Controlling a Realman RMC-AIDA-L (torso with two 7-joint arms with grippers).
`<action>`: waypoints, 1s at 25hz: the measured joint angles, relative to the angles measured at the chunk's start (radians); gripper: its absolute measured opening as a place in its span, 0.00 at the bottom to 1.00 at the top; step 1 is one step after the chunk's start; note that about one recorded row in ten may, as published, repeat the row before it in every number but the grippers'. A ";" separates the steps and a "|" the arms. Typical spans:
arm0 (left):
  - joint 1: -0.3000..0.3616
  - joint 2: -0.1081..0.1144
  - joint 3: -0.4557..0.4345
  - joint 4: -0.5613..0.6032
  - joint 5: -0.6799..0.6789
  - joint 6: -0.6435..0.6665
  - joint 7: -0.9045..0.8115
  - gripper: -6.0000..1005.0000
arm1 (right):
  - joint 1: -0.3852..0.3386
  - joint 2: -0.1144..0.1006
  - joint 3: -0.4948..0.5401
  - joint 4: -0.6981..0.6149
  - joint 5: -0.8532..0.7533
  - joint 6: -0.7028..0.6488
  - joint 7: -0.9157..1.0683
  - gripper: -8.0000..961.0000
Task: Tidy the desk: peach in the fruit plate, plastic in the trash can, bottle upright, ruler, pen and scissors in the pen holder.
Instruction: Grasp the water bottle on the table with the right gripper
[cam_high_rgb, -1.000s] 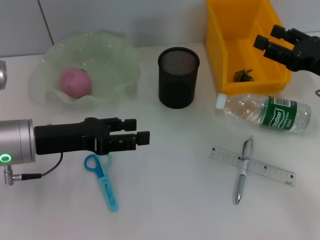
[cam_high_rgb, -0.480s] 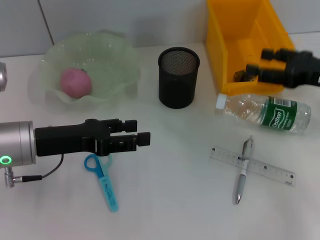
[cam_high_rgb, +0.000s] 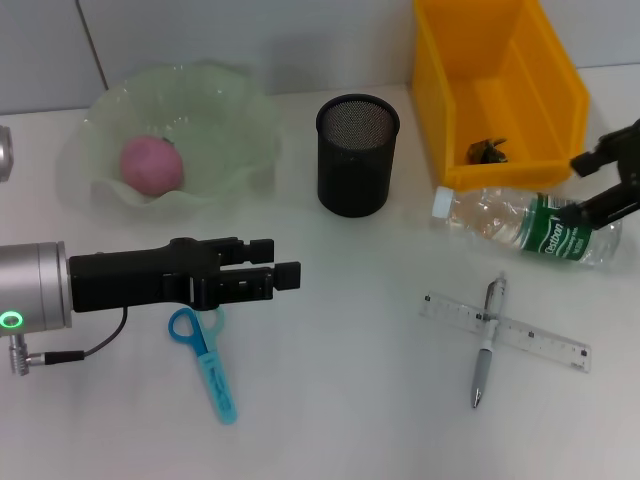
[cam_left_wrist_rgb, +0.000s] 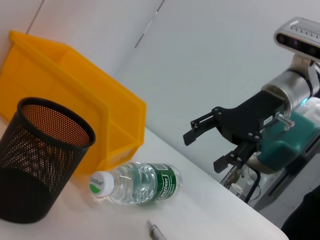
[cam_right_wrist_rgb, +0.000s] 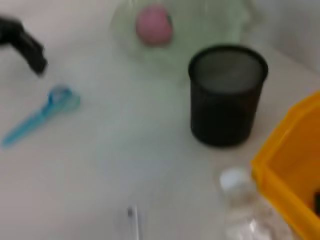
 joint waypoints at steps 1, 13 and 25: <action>0.000 0.000 0.000 0.000 0.000 0.000 0.000 0.72 | 0.015 -0.001 -0.005 -0.011 -0.031 -0.005 0.003 0.86; 0.002 0.000 -0.017 0.002 -0.003 0.005 -0.014 0.72 | 0.152 0.012 -0.199 0.116 -0.344 0.149 0.052 0.86; 0.006 0.000 -0.026 0.002 -0.003 0.021 -0.015 0.72 | 0.175 0.048 -0.322 0.288 -0.356 0.350 0.062 0.86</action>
